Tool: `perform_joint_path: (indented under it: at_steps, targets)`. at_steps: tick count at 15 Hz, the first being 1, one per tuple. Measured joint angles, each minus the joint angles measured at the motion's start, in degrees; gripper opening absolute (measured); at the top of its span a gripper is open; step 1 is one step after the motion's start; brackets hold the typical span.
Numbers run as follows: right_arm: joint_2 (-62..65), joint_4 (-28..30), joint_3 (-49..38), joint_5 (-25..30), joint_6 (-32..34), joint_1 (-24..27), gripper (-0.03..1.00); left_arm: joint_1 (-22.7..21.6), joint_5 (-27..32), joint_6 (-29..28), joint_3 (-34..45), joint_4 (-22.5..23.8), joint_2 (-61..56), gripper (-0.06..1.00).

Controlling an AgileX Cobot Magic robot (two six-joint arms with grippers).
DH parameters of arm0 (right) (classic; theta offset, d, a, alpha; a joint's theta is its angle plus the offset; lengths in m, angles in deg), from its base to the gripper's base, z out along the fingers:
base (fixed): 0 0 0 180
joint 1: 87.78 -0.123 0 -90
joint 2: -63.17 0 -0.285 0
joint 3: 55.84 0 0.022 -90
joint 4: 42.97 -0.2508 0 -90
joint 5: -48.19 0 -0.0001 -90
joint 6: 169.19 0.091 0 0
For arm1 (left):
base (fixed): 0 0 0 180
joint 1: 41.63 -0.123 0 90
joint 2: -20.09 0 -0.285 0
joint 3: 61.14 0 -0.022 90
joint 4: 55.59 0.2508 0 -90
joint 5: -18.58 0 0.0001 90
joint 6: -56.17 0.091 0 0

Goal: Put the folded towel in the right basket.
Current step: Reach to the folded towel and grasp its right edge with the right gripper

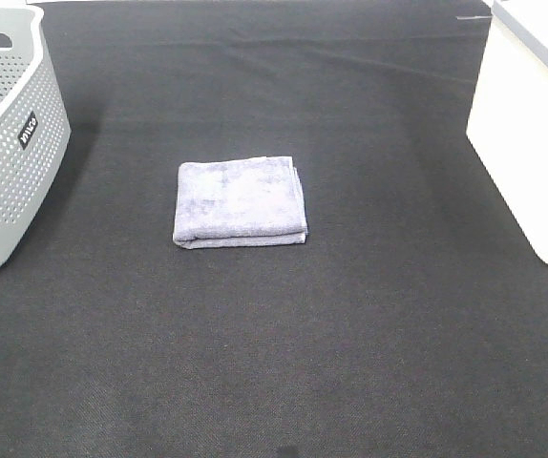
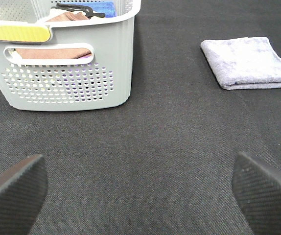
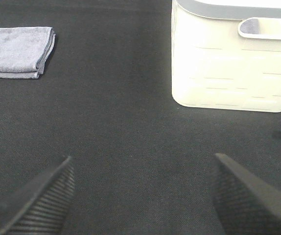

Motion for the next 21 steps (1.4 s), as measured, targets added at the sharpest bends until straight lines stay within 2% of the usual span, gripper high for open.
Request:
perform_joint_path:
  at_steps: [7,9,12,15,17,21]
  targets:
    - [-2.81,0.0,0.46,-1.6,0.0,0.0,0.73,0.0,0.0,0.0,0.0,0.0,0.0,0.97]
    - [-12.78,-0.17,2.69,-8.37,0.0,0.0,0.73,0.0,0.0,0.0,0.0,0.0,0.0,0.97]
    - [-28.25,-2.01,8.31,-13.18,0.0,0.0,0.73,0.0,0.0,0.0,0.0,0.0,0.0,0.97]
    - [-44.86,-5.21,17.3,-13.52,-1.38,0.0,0.73,0.0,0.0,0.0,0.0,0.0,0.0,0.97]
    - [-54.26,-8.71,23.32,-13.12,-5.67,0.0,0.73,0.0,0.0,0.0,0.0,0.0,0.0,0.97]
    - [-72.25,-16.16,37.13,-7.33,-13.35,0.0,0.71,0.0,0.0,0.0,0.0,0.0,0.0,0.97]
